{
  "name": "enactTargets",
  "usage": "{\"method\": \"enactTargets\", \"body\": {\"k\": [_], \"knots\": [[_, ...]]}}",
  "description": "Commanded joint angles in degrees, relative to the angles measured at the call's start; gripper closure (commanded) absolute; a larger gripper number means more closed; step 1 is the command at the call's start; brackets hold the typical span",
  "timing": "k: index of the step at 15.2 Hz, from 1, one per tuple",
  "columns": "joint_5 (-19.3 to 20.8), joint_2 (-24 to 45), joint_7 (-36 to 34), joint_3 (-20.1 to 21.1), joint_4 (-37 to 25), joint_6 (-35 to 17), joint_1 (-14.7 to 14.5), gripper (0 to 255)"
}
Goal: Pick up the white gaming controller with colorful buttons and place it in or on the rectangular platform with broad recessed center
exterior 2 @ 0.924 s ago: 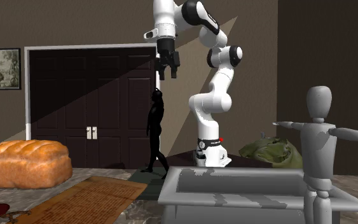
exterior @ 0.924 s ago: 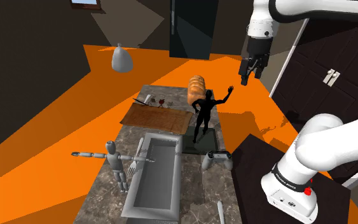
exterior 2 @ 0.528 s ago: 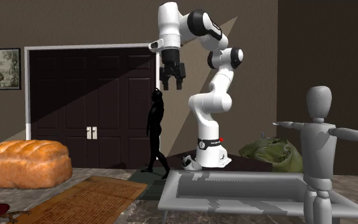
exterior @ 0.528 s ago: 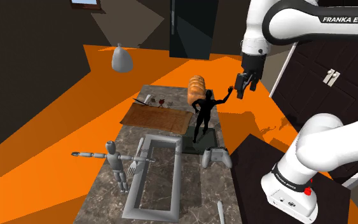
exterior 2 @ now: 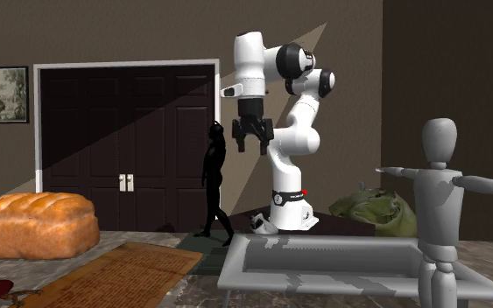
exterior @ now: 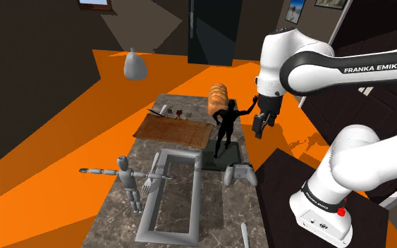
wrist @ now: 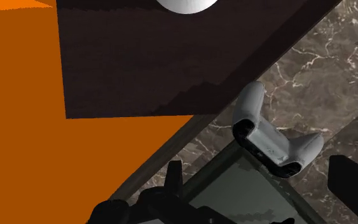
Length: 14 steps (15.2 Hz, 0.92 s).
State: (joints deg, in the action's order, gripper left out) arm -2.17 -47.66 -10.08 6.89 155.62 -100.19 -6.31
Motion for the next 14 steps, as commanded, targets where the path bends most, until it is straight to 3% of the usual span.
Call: {"method": "enactTargets", "body": {"k": [1, 11, 14], "knots": [[-0.96, 0.62, -0.54, 1.44, 3.08, -3.48, -1.26, 0], [-6.78, 10.32, -4.26, 9.8, 15.08, -23.39, -8.77, 0], [-7.03, 12.29, -4.33, 10.21, 16.57, -26.84, -8.72, 0]]}}
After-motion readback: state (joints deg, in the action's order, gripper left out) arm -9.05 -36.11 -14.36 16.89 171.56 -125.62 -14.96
